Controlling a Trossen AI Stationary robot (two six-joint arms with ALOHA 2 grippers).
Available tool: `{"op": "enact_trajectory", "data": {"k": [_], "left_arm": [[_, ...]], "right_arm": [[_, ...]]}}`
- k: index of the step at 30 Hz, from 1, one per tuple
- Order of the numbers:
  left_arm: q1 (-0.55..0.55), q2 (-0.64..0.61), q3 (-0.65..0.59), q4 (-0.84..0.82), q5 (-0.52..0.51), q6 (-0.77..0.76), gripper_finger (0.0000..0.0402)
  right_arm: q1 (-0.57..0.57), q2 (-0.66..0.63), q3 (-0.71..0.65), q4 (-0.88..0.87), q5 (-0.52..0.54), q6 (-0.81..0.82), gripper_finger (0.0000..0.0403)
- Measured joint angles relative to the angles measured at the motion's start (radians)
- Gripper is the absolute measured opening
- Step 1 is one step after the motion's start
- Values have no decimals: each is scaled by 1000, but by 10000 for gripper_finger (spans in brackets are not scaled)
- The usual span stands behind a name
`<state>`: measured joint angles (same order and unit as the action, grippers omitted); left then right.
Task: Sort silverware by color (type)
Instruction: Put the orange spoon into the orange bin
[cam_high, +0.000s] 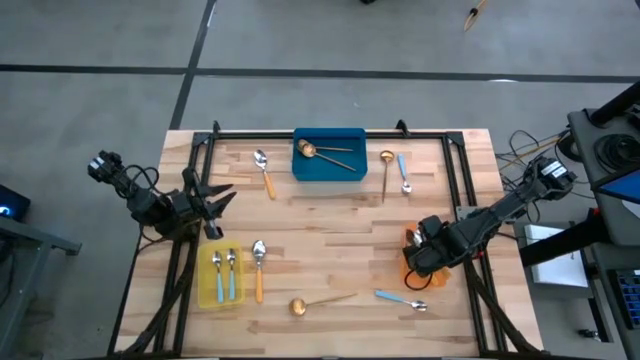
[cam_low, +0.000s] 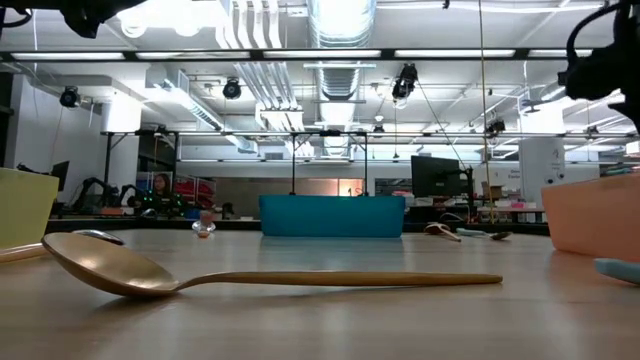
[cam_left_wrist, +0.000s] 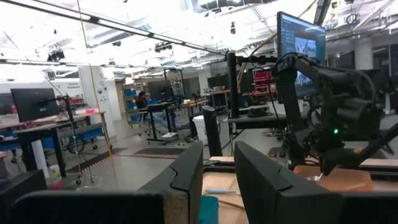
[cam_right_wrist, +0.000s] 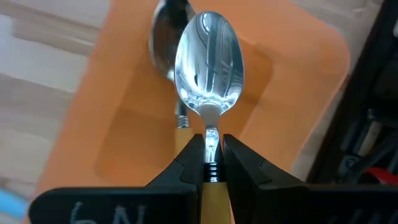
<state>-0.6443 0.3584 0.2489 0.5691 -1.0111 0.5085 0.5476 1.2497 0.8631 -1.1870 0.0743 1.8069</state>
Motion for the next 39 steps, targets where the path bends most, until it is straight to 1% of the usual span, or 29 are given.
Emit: {"op": "enact_trajectory", "data": {"k": [11,17,35,39], "left_arm": [[0,0,0,0,0,-28,75],[0,0,0,-1,1,-81,75],[0,38,-1,-9,2,-191,75],[0,46,-1,-9,2,-208,75]], "right_arm": [[0,32,-4,23,-3,8,30],[0,48,-4,23,5,3,30],[0,166,-4,27,7,3,30],[0,175,-5,56,7,8,30]]}}
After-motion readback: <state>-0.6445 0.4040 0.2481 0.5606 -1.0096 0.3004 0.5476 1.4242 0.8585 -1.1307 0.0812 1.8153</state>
